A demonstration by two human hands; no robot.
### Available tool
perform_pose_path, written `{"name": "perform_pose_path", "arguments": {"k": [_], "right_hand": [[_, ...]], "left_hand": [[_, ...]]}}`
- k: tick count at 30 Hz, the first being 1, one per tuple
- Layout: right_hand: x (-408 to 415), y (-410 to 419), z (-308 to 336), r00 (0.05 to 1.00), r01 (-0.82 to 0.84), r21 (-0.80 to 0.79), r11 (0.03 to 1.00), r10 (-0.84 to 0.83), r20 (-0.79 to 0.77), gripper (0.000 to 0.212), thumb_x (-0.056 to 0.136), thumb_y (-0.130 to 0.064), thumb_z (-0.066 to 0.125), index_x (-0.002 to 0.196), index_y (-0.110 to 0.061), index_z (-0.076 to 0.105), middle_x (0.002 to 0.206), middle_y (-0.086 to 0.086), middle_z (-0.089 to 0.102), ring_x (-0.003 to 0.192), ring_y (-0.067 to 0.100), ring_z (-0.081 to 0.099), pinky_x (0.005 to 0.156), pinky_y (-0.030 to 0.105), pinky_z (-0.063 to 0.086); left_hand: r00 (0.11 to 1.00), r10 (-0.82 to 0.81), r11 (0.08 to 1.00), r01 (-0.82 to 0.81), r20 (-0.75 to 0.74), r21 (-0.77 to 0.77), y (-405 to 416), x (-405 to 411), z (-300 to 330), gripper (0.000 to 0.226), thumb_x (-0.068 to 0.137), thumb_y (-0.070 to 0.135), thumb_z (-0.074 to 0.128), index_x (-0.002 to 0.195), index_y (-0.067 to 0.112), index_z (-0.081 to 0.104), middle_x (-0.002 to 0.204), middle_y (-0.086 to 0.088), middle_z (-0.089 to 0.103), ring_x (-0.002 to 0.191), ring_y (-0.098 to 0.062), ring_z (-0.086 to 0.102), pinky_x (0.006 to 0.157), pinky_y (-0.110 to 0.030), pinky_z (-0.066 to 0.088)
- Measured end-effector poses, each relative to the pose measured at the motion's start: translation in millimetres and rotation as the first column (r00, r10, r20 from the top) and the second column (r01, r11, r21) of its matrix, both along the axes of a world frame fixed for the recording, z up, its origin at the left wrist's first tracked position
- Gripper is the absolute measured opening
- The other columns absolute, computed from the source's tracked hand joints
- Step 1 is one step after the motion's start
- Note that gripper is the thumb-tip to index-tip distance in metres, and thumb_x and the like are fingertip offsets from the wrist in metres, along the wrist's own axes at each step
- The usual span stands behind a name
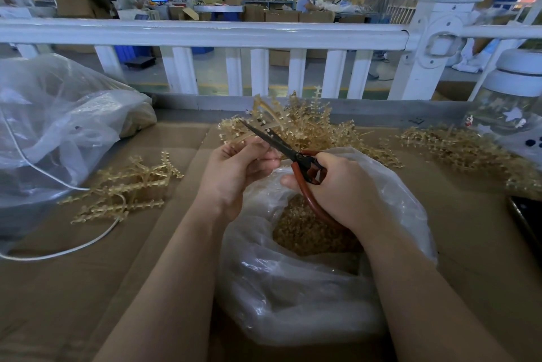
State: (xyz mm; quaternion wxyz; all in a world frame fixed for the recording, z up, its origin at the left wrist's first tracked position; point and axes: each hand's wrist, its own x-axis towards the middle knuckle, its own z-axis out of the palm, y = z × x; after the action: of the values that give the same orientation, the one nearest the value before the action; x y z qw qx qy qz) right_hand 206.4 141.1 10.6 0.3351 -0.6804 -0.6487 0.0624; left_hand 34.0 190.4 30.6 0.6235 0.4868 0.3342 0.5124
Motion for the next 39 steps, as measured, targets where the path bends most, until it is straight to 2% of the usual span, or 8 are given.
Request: {"name": "perform_pose_path", "arguments": {"k": [8, 16, 22, 25, 28, 32, 36, 39], "right_hand": [[1.8, 1.7, -2.5, 1.0, 0.0, 0.047, 0.999, 0.0, -0.004, 0.055, 0.069, -0.086, 0.057, 0.083, -0.033, 0.063, 0.069, -0.016, 0.063, 0.065, 0.0, 0.059, 0.054, 0.017, 0.04], [4.1, 2.6, -3.8, 1.0, 0.009, 0.013, 1.0, -0.009, 0.005, 0.058, 0.069, -0.085, 0.059, 0.082, -0.028, 0.066, 0.069, -0.012, 0.067, 0.063, 0.001, 0.06, 0.052, 0.016, 0.042], [6.5, 1.9, -3.8, 0.997, 0.006, -0.019, 1.0, -0.004, 0.077, 0.054, 0.073, -0.081, 0.063, 0.076, -0.027, 0.064, 0.062, -0.011, 0.063, 0.058, 0.002, 0.058, 0.05, 0.013, 0.039], [7.2, 2.9, -4.4, 1.0, -0.012, -0.034, 0.999, 0.012, -0.006, 0.051, 0.075, -0.075, 0.067, 0.072, -0.025, 0.065, 0.058, -0.009, 0.062, 0.061, 0.003, 0.061, 0.049, 0.015, 0.042], [6.5, 4.5, -6.1, 0.992, -0.004, -0.017, 1.0, 0.001, -0.128, 0.05, 0.077, -0.071, 0.068, 0.077, -0.021, 0.071, 0.062, -0.006, 0.068, 0.061, 0.007, 0.064, 0.056, 0.024, 0.053], [4.8, 6.3, -4.3, 0.934, -0.031, -0.011, 0.999, 0.025, -0.357, 0.048, 0.078, -0.066, 0.071, 0.079, -0.018, 0.074, 0.065, 0.0, 0.071, 0.059, 0.012, 0.067, 0.067, 0.039, 0.059], [0.4, 8.1, -4.0, 0.894, -0.07, 0.001, 0.998, 0.063, -0.444, 0.043, 0.084, -0.055, 0.073, 0.073, -0.014, 0.073, 0.064, -0.002, 0.072, 0.057, 0.01, 0.067, 0.064, 0.024, 0.055], [-1.7, 10.2, -3.5, 0.86, -0.081, -0.002, 0.997, 0.069, -0.506, 0.026, 0.088, -0.038, 0.074, 0.078, -0.015, 0.074, 0.064, -0.004, 0.073, 0.058, 0.005, 0.067, 0.057, 0.009, 0.047]], "left_hand": [[1.0, -0.015, 1.0, 0.015, 0.018, -0.009, 0.6, 1.5, -0.5, 0.018, 0.091, 0.002, 0.059, 0.078, 0.01, 0.068, 0.069, -0.005, 0.071, 0.062, -0.015, 0.068, 0.074, -0.028, 0.056], [0.999, 0.016, 0.998, -0.013, 0.05, -0.065, 4.1, -0.1, -3.9, 0.016, 0.091, 0.007, 0.061, 0.078, 0.011, 0.068, 0.069, -0.003, 0.071, 0.061, -0.013, 0.068, 0.065, -0.024, 0.057], [0.959, 0.182, 0.956, -0.12, 0.218, -0.269, 12.3, -5.8, -6.6, 0.017, 0.095, 0.014, 0.059, 0.08, 0.012, 0.068, 0.066, 0.003, 0.07, 0.063, -0.008, 0.068, 0.062, -0.021, 0.056], [0.942, 0.203, 0.935, -0.106, 0.267, -0.339, 14.1, -9.2, -6.8, 0.013, 0.093, 0.018, 0.063, 0.082, 0.016, 0.069, 0.071, 0.004, 0.072, 0.063, -0.005, 0.066, 0.06, -0.019, 0.055], [0.973, 0.137, 0.954, -0.079, 0.187, -0.289, 14.4, -8.8, -8.6, 0.008, 0.09, 0.019, 0.066, 0.083, 0.016, 0.071, 0.077, 0.002, 0.073, 0.064, -0.006, 0.065, 0.061, -0.019, 0.054], [0.999, 0.01, 0.978, -0.019, -0.048, -0.206, 9.4, 1.0, -11.0, 0.006, 0.078, 0.022, 0.075, 0.076, 0.016, 0.075, 0.079, 0.002, 0.074, 0.069, -0.009, 0.062, 0.07, -0.022, 0.05], [0.986, -0.068, 0.985, 0.043, -0.149, -0.165, 5.4, 4.4, -10.7, 0.025, 0.054, 0.035, 0.081, 0.067, 0.016, 0.074, 0.074, 0.001, 0.069, 0.066, -0.009, 0.059, 0.07, -0.026, 0.045], [0.979, -0.116, 0.982, 0.088, -0.17, -0.167, 5.1, 5.1, -13.5, 0.018, 0.063, 0.028, 0.083, 0.069, 0.014, 0.073, 0.071, -0.001, 0.067, 0.071, -0.015, 0.056, 0.076, -0.03, 0.044]]}}
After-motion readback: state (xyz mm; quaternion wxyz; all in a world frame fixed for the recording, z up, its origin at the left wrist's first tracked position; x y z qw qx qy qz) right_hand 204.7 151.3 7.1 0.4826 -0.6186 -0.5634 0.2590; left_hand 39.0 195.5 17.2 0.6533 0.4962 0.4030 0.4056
